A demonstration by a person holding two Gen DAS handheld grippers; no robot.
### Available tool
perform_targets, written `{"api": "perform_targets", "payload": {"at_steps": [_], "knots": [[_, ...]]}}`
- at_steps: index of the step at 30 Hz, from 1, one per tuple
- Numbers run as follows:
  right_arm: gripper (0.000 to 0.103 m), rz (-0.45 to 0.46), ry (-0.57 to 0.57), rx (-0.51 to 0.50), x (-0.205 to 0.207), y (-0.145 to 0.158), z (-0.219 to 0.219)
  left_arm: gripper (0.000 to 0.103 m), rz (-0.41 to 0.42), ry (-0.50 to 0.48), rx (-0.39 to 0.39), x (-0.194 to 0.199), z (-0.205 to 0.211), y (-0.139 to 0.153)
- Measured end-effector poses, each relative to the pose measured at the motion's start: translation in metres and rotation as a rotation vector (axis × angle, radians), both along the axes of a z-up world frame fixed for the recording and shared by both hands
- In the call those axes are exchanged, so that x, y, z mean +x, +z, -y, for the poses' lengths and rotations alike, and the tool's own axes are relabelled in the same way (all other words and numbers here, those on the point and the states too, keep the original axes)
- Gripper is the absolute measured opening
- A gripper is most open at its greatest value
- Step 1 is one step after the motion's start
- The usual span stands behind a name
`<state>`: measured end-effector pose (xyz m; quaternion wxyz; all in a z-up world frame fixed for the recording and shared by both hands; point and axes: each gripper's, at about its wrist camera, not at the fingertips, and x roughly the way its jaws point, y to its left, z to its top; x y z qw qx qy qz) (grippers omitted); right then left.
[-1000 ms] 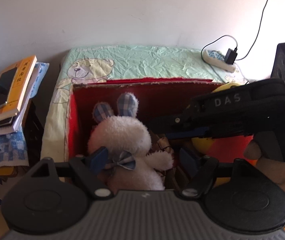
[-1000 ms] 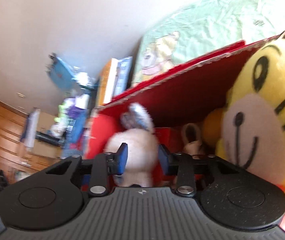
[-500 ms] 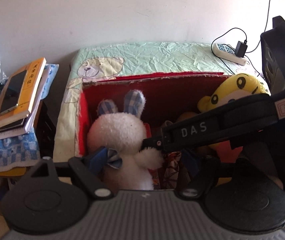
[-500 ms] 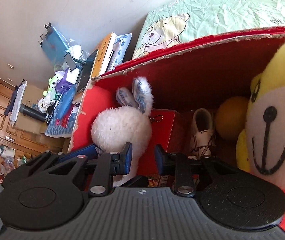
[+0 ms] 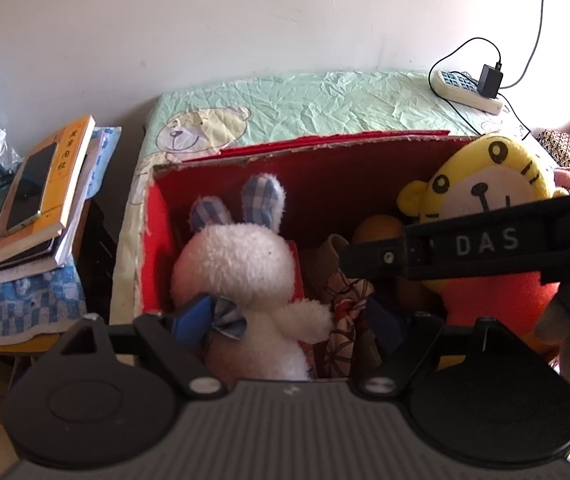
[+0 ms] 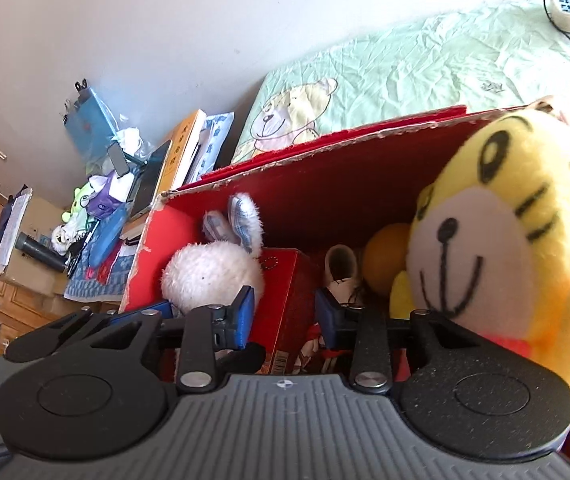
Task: Organize objects
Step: 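Lower the bunny plush into the red box and open the right gripper, then withdraw the right gripper from the box toward the green plush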
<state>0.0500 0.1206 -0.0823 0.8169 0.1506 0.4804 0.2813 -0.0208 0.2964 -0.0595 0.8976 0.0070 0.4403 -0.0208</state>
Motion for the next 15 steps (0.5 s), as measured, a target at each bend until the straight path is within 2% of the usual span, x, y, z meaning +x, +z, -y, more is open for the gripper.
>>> {"api": "perform_targets", "payload": {"at_steps": [11, 15], "knots": [[0.038, 0.070, -0.024, -0.047, -0.021, 0.008, 0.008, 0.086, 0.004, 0.016, 0.038, -0.009, 0.010, 0.007], [0.042, 0.075, -0.035, -0.054, -0.030, 0.010, 0.012, 0.087, 0.008, 0.021, 0.049, -0.016, 0.014, 0.010]]}}
